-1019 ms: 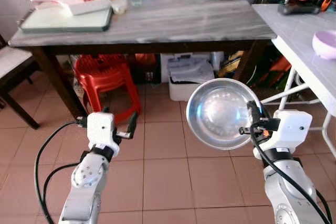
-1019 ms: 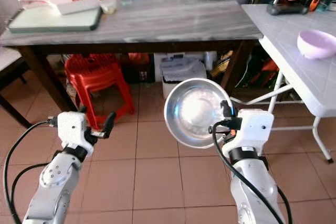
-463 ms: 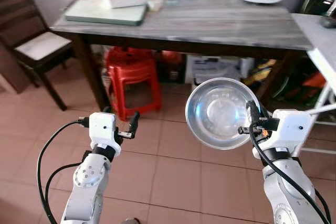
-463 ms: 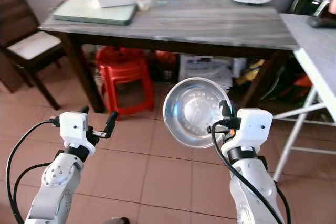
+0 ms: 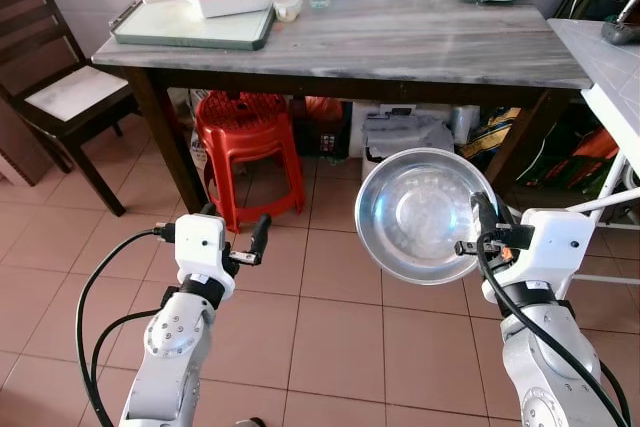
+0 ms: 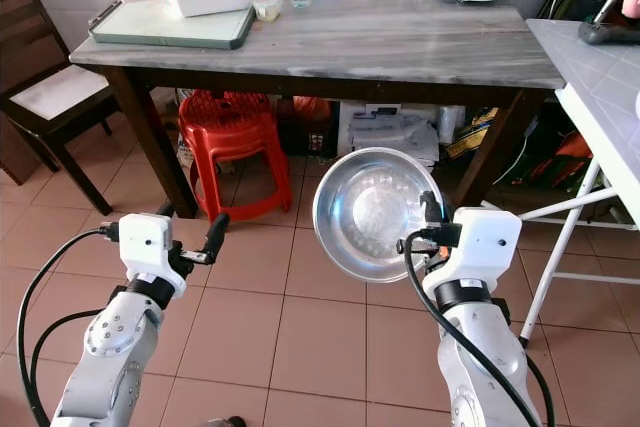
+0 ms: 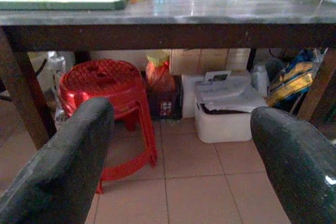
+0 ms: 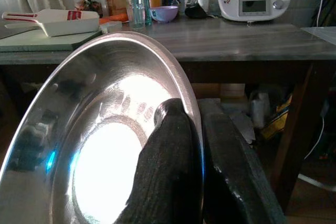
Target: Setting the table
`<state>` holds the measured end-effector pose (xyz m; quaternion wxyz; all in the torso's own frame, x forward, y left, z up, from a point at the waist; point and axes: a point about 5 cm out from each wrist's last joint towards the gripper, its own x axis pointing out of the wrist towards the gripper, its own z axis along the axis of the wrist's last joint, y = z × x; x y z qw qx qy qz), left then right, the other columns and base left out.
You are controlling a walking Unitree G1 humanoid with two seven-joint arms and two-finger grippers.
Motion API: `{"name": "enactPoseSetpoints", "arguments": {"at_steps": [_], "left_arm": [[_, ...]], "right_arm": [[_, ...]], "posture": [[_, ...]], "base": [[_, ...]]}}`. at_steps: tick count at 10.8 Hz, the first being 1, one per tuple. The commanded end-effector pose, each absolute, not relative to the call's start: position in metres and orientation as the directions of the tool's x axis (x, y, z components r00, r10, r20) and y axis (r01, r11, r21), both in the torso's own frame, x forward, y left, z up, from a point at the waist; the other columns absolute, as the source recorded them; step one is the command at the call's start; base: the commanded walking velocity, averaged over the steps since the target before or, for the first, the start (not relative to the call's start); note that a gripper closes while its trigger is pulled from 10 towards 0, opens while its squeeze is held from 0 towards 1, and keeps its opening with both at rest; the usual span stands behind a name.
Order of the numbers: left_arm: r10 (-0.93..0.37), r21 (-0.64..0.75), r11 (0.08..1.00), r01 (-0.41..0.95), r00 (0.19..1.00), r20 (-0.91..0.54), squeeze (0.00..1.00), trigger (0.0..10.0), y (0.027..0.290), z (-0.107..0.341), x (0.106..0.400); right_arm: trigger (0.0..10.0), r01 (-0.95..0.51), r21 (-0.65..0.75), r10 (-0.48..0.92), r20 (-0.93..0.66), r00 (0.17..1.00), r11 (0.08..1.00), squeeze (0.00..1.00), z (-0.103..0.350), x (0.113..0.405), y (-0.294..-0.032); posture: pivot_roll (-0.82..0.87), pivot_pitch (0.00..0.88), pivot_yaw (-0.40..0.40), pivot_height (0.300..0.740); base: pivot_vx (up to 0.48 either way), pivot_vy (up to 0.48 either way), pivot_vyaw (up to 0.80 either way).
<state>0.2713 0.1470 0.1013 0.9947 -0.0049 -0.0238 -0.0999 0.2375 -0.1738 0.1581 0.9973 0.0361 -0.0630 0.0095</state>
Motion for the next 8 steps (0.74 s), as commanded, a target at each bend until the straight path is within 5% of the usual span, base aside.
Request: {"name": "enactPoseSetpoints", "arguments": {"at_steps": [1, 8], "left_arm": [[-0.211, -0.001, 0.977, 0.212, 0.975, 0.064, 0.0, 10.0, 0.1463, 0.1051, 0.2727], [-0.211, 0.001, 0.977, 0.211, 0.976, 0.063, 0.0, 10.0, 0.1513, 0.1066, 0.2721]], "right_arm": [[10.0, -0.015, 0.075, 0.004, 0.146, 0.989, 0.997, 0.0, 0.1611, 0.2385, -0.1748], [10.0, -0.017, 0.066, 0.007, 0.143, 0.99, 0.998, 0.0, 0.1589, 0.2383, -0.1782]], "posture": [[0.03, 0.077, -0.01, 0.74], [0.04, 0.082, -0.009, 0.74]], "base": [[0.322, 0.0, 0.0], [0.363, 0.0, 0.0]]}}
